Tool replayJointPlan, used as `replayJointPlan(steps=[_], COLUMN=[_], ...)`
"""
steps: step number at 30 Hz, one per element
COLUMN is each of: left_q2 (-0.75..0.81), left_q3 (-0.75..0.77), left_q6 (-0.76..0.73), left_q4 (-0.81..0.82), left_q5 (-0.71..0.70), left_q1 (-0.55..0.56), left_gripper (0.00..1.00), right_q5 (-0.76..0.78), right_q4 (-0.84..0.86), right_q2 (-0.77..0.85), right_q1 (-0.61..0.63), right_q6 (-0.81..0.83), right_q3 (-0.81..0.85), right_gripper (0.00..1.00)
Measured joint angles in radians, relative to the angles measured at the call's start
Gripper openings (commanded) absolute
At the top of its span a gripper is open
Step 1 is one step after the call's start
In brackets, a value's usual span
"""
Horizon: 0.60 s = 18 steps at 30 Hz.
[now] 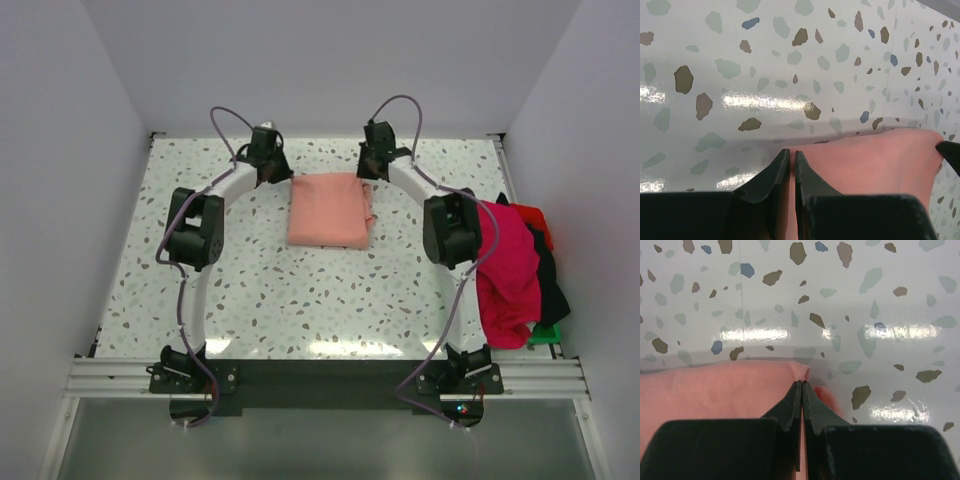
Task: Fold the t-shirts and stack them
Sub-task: Fold the tshirt
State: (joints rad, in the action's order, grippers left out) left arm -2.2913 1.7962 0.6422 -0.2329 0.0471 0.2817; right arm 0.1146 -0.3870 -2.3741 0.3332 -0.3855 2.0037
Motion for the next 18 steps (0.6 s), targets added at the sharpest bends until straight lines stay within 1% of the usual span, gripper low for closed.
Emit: replayJointPlan(steps=[3, 6, 9, 10, 12, 18], left_q2=[0.0, 0.0, 0.0, 0.0, 0.005, 0.096], left_q3=[0.003, 0.006, 0.006, 0.006, -0.005, -0.175], left_q6=[0.0, 0.0, 0.0, 0.001, 0.008, 0.028], left_q4=[0.0, 0.0, 0.004, 0.005, 0.019, 0.076], left_q5=[0.0, 0.0, 0.0, 0.001, 0.008, 0.027], left_q1=[0.0, -0.002, -0.006, -0.007, -0.009, 0.012], left_gripper=[0.15, 0.2, 0.29, 0.34, 0.41, 0.42], right_q5=[0.005, 0.01, 0.017, 0.019, 0.024, 0.025], right_q4=[0.015, 0.023, 0.039, 0.042, 0.039, 0.027], right_q2=[0.061, 0.105, 0.117, 0.117, 0.11, 0.051], right_q1=[-0.011, -0.025, -0.04, -0.045, -0.051, -0.058], right_q6=[-0.014, -0.025, -0.034, -0.037, -0.043, -0.055], right_q3=[-0.074, -0.105, -0.104, -0.104, -0.104, -0.077], right_gripper=[0.0, 0.0, 0.0, 0.0, 0.0, 0.0])
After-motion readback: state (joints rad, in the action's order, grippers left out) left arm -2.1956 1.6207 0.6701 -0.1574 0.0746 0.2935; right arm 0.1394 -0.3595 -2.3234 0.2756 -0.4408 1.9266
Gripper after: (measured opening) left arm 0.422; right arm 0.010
